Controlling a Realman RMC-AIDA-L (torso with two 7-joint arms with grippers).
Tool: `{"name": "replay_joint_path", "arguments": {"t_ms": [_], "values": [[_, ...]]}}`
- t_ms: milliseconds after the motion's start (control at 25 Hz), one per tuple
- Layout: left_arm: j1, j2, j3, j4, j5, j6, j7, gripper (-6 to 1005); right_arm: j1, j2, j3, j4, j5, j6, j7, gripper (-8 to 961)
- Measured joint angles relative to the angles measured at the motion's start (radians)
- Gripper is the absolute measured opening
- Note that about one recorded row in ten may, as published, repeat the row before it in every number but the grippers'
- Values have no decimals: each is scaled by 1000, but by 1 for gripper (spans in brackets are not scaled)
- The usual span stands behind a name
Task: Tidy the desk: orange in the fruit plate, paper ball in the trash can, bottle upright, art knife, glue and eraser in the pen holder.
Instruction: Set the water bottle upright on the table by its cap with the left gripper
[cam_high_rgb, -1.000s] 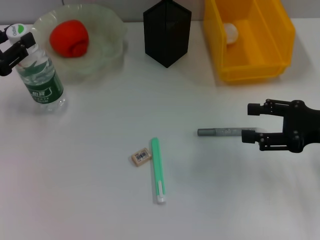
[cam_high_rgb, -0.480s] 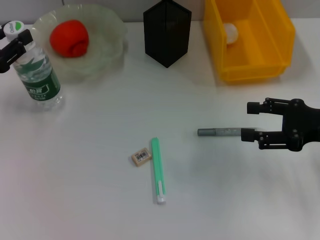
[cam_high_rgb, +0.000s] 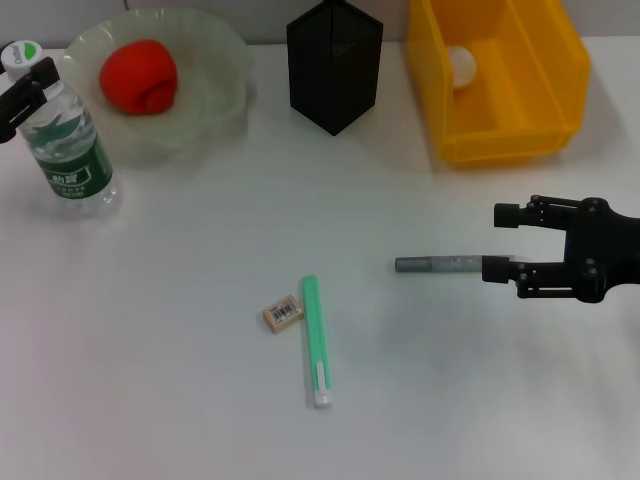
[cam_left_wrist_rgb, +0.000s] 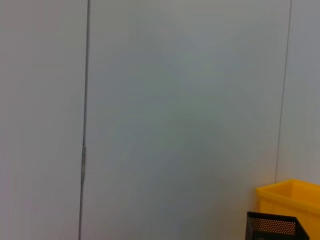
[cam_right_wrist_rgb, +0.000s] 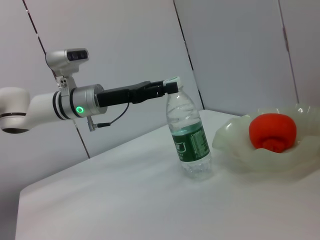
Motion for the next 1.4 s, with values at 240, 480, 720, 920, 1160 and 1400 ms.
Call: {"name": "replay_joint_path", "arguments": {"t_ms": [240, 480, 720, 920, 1160, 1400], "values": [[0, -7, 1, -1, -5, -4, 6, 447, 0, 1, 1, 0, -1, 0, -1, 810], [0, -12, 2, -1, -8, -4, 6, 448, 2, 1, 1, 0, -2, 0, -1, 810], [0, -13, 1, -1, -8, -3, 7, 448, 1, 1, 1, 0, -3, 0, -1, 809], [-1, -20, 4, 1, -9, -3, 18, 460, 0, 0, 1, 0, -3, 0, -1, 809], [0, -25, 4, 7, -9, -3, 31, 537, -1, 0, 1, 0, -3, 0, -1, 809], [2, -25, 3, 8, -9, 2, 31, 558, -2, -1, 1, 0, -3, 0, 0, 809]]}}
